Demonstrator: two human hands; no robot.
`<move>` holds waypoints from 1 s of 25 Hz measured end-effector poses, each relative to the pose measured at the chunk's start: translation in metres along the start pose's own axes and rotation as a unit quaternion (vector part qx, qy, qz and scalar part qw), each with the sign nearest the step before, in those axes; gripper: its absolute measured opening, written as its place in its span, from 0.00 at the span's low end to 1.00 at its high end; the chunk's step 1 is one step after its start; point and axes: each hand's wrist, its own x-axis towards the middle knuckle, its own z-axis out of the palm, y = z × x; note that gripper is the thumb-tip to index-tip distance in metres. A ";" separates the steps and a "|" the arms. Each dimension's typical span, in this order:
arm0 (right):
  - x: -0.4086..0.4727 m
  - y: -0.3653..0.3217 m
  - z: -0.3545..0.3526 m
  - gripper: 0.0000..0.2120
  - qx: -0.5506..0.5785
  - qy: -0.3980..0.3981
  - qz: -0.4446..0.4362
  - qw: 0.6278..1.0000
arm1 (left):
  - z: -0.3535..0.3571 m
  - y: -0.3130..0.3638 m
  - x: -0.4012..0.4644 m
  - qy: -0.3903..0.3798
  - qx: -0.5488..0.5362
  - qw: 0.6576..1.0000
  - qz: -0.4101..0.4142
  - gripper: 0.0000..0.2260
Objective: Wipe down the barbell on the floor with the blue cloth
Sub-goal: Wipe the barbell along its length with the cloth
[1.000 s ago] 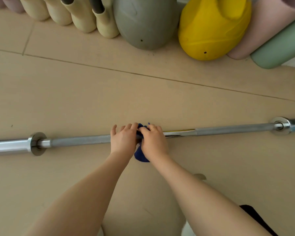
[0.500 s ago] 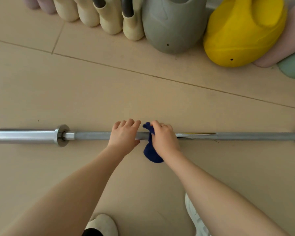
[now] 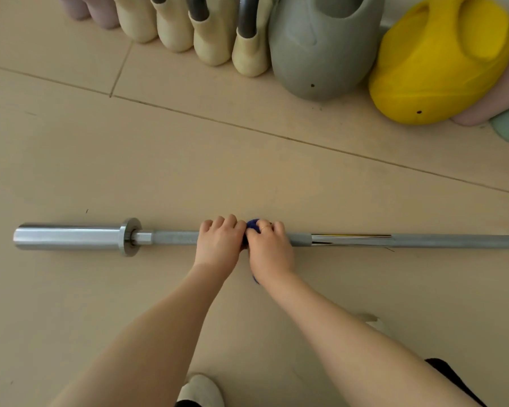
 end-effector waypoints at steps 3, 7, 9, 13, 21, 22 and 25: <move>-0.003 0.038 -0.009 0.16 -0.061 0.054 -0.008 0.997 | 0.006 -0.004 0.003 -0.002 -0.007 1.000 0.012 0.17; -0.006 0.050 -0.016 0.15 -0.010 0.073 0.117 0.990 | 0.003 -0.001 0.011 -0.016 -0.067 0.996 -0.047 0.11; 0.004 0.032 -0.015 0.14 -0.001 0.109 0.106 0.988 | 0.002 0.001 0.016 -0.013 -0.066 0.995 -0.069 0.09; 0.006 0.027 -0.016 0.17 -0.013 0.018 0.025 0.999 | -0.003 -0.002 0.017 -0.032 -0.071 0.994 -0.076 0.10; 0.025 0.059 -0.041 0.18 -0.124 -0.060 0.056 0.989 | 0.003 -0.002 0.013 -0.017 -0.082 0.993 -0.086 0.18; 0.030 0.048 -0.036 0.19 -0.099 -0.056 0.040 0.993 | 0.002 -0.002 0.015 -0.030 -0.080 0.993 -0.082 0.18; 0.041 0.034 -0.031 0.15 -0.039 -0.050 0.005 0.998 | -0.004 -0.007 0.020 -0.061 -0.081 0.992 -0.079 0.16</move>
